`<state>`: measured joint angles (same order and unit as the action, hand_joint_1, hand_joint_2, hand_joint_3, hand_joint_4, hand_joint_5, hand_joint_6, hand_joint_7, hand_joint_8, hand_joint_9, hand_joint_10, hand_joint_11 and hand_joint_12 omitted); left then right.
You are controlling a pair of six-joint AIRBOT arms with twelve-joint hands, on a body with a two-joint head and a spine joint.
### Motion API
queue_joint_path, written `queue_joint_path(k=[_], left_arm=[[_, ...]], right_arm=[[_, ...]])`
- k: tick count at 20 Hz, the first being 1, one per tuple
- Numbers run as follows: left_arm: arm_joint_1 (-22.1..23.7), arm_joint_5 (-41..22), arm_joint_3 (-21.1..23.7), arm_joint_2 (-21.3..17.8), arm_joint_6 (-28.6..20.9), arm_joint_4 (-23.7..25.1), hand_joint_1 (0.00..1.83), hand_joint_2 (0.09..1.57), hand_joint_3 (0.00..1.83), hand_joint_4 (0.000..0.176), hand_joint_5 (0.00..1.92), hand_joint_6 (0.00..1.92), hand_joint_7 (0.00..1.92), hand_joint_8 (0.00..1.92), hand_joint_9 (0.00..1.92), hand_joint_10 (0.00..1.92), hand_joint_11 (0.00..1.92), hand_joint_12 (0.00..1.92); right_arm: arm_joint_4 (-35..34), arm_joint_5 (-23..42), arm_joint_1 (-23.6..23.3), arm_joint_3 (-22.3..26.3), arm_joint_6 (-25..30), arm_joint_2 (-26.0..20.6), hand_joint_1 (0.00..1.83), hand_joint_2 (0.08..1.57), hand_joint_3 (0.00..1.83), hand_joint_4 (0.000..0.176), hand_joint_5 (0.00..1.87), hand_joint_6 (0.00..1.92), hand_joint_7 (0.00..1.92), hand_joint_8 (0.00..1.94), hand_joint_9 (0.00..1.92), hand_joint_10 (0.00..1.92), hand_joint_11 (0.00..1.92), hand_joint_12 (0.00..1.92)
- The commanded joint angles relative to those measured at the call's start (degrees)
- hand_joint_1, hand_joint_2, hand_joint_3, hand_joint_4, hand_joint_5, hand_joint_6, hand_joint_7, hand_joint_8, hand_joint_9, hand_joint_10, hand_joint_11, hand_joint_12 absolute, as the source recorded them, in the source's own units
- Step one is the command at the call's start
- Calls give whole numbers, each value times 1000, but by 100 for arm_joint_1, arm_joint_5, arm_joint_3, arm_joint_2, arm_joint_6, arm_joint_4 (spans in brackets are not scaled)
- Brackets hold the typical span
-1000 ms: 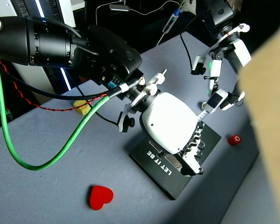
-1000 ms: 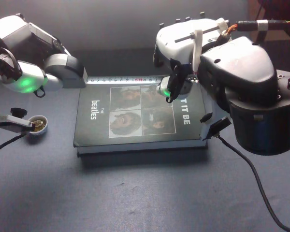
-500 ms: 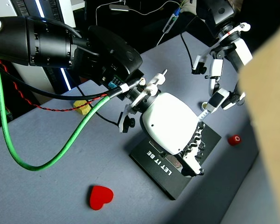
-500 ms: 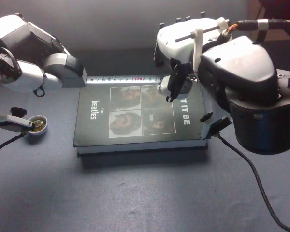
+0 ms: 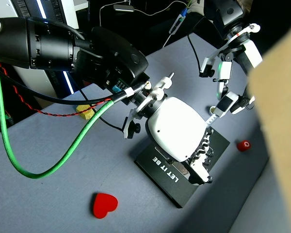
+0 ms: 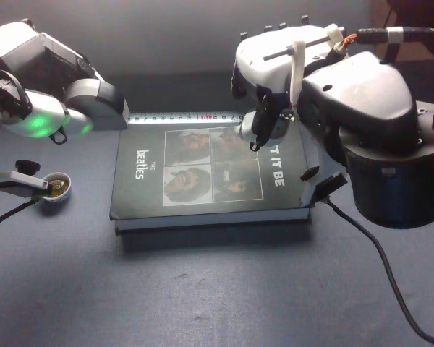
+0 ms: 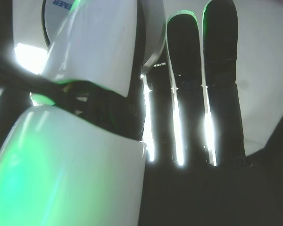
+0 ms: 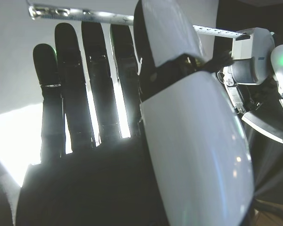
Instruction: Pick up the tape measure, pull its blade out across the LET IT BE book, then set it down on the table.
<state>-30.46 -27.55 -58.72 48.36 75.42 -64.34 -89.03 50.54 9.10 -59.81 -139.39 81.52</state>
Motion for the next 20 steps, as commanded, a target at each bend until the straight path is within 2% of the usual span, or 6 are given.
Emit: queue_joint_path(k=[1, 2, 3, 6, 7, 20], left_arm=[[98, -477, 4, -51, -43, 151, 1385, 1080, 0, 0, 1100, 578, 1079, 864, 904, 1238, 879, 942], [98, -486, 7, -53, -43, 149, 1385, 1080, 0, 0, 1096, 581, 1075, 871, 911, 1230, 876, 936], [98, -496, 11, -54, -43, 149, 1385, 1080, 0, 0, 1096, 582, 1075, 871, 912, 1229, 876, 935], [97, -532, 25, -55, -43, 128, 1385, 1079, 0, 0, 1100, 592, 1075, 864, 912, 1226, 870, 933], [96, -535, 27, -56, -43, 128, 1385, 1079, 0, 0, 1100, 592, 1075, 863, 912, 1226, 876, 936], [76, -609, 64, -80, -43, 105, 1385, 1077, 0, 0, 1089, 619, 1091, 832, 914, 1223, 842, 971]], right_arm=[[471, 110, -91, -14, 15, -38, 1178, 1154, 3, 0, 810, 1194, 1039, 756, 1026, 92, 610, 1247], [471, 104, -91, -13, 15, -40, 1206, 1146, 0, 0, 817, 1195, 1040, 930, 1105, 143, 687, 1308], [471, 98, -90, -13, 15, -41, 1211, 1138, 0, 0, 834, 1173, 1057, 916, 1125, 171, 711, 1326], [471, 47, -93, -12, 20, -56, 1232, 1120, 3, 0, 861, 1071, 1092, 930, 998, 656, 715, 1393], [471, 43, -95, -12, 21, -69, 1232, 1122, 0, 0, 862, 1074, 1093, 924, 976, 707, 709, 1399], [468, -223, 5, 107, 15, -499, 1226, 1125, 1, 0, 844, 1129, 1090, 901, 919, 735, 691, 1379]])
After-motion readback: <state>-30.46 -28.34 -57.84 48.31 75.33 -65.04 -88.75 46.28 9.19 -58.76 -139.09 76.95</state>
